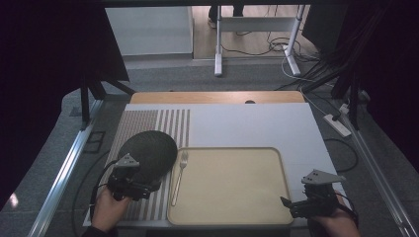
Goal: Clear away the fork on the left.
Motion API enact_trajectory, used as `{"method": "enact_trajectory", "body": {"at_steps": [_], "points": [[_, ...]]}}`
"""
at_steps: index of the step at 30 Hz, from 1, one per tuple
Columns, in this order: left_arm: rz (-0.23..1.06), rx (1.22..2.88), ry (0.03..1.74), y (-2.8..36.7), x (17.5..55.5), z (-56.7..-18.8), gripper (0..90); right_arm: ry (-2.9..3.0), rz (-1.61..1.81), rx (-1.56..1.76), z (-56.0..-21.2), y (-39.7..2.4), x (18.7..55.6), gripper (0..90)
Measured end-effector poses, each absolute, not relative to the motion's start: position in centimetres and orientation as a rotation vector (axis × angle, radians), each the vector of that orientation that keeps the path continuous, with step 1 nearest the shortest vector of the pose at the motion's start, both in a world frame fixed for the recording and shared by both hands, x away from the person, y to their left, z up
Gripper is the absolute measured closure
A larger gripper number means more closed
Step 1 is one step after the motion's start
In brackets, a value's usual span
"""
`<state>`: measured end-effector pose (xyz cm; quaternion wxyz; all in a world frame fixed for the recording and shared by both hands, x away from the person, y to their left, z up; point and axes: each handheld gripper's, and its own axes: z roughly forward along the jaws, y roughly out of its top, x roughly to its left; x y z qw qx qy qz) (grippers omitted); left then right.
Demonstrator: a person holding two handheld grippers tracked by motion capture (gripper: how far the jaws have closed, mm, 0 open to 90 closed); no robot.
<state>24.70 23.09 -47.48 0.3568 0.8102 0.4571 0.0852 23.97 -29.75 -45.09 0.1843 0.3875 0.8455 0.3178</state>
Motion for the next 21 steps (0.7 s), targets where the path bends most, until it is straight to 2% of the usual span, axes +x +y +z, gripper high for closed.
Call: {"method": "enact_trajectory", "body": {"at_steps": [21], "points": [[0.202,1.998,1.257,26.5,21.6,-47.9,0.0,2.378,0.891,1.1,-45.1,-29.8,24.0,0.0]]}}
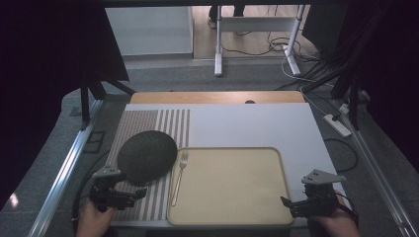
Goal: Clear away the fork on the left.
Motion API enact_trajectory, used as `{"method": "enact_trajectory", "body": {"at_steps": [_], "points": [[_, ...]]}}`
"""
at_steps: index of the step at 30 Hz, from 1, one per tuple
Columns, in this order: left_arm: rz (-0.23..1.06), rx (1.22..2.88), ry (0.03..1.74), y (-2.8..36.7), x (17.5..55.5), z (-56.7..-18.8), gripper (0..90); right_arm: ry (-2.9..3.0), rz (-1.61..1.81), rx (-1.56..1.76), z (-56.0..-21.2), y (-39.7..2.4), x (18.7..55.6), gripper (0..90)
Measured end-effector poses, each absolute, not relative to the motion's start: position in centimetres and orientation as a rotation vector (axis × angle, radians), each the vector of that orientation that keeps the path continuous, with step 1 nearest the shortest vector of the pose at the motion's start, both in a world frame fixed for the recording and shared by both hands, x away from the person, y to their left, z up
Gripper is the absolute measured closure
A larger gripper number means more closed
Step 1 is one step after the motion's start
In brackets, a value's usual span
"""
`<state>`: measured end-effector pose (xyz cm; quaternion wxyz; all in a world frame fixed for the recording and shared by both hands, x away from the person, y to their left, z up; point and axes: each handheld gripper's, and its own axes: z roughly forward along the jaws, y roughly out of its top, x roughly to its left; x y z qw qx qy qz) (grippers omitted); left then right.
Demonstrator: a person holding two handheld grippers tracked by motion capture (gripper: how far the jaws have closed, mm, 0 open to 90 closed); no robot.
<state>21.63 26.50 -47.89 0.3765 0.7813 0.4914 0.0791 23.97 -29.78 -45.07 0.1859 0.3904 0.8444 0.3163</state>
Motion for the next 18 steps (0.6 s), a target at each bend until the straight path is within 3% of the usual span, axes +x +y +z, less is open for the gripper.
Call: {"method": "enact_trajectory", "body": {"at_steps": [18], "points": [[0.238,1.949,1.301,28.1,19.8,-47.8,0.0,2.369,0.895,1.108,-45.1,-29.8,24.0,0.0]]}}
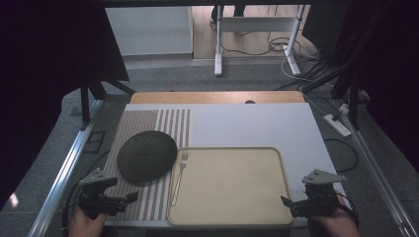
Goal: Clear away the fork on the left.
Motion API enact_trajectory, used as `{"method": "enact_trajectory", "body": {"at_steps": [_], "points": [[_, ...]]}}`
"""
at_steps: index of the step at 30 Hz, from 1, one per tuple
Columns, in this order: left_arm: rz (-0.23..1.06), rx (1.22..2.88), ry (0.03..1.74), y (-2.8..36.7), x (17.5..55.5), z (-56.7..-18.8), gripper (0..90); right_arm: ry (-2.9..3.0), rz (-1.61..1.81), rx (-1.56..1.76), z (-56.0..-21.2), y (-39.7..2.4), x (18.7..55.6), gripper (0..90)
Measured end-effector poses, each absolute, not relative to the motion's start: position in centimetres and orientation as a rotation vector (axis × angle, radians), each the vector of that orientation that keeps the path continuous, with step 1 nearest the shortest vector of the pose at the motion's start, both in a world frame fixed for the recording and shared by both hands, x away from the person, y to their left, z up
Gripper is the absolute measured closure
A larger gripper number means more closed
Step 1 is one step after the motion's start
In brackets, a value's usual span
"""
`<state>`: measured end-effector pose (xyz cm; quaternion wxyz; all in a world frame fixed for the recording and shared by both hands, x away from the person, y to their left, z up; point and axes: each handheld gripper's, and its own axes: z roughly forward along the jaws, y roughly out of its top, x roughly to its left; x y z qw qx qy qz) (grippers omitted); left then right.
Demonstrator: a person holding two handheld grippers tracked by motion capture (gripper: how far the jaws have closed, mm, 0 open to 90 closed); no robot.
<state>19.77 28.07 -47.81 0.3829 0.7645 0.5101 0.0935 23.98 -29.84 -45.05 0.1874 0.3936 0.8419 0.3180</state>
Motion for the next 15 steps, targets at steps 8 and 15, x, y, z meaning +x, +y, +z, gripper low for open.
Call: {"method": "enact_trajectory", "body": {"at_steps": [8,15], "points": [[0.254,1.987,1.325,28.01,19.3,-47.74,0.0,2.371,0.891,1.107,-45.07,-29.82,23.98,0.0],[0.242,2.008,1.344,28.12,18.84,-47.76,0.0,2.371,0.884,1.106,-45.08,-29.76,23.99,0.0]]}}
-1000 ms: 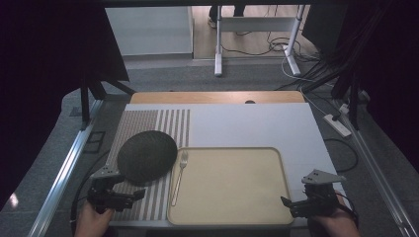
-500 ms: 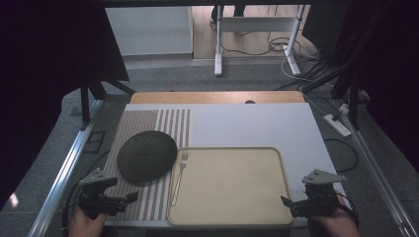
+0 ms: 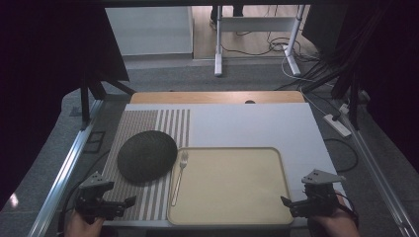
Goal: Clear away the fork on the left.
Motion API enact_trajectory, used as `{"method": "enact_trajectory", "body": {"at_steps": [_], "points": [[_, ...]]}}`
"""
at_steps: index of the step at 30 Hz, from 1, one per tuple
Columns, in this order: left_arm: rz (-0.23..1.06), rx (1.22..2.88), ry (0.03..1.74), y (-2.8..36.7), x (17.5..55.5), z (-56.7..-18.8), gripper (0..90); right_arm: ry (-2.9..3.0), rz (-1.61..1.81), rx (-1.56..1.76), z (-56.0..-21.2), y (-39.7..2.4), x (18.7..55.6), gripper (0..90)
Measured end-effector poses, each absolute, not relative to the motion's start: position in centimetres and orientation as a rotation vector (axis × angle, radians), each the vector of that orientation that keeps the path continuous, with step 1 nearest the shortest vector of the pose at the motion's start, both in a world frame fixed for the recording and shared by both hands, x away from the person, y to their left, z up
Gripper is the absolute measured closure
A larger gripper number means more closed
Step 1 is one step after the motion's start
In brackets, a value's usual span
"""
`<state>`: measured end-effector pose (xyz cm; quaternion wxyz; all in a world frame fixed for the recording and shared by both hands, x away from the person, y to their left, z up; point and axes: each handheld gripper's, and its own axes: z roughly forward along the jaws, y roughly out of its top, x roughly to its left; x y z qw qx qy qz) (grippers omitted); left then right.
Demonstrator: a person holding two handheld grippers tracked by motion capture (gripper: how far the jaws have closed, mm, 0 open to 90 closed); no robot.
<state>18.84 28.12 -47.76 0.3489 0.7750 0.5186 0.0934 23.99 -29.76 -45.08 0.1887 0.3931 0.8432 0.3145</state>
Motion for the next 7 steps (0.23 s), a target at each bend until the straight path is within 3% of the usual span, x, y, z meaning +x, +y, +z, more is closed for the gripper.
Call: {"method": "enact_trajectory", "body": {"at_steps": [7], "points": [[0.233,2.004,1.344,28.18,18.85,-47.75,0.0,2.374,0.88,1.1,-45.13,-29.71,24.0,0.0]]}}
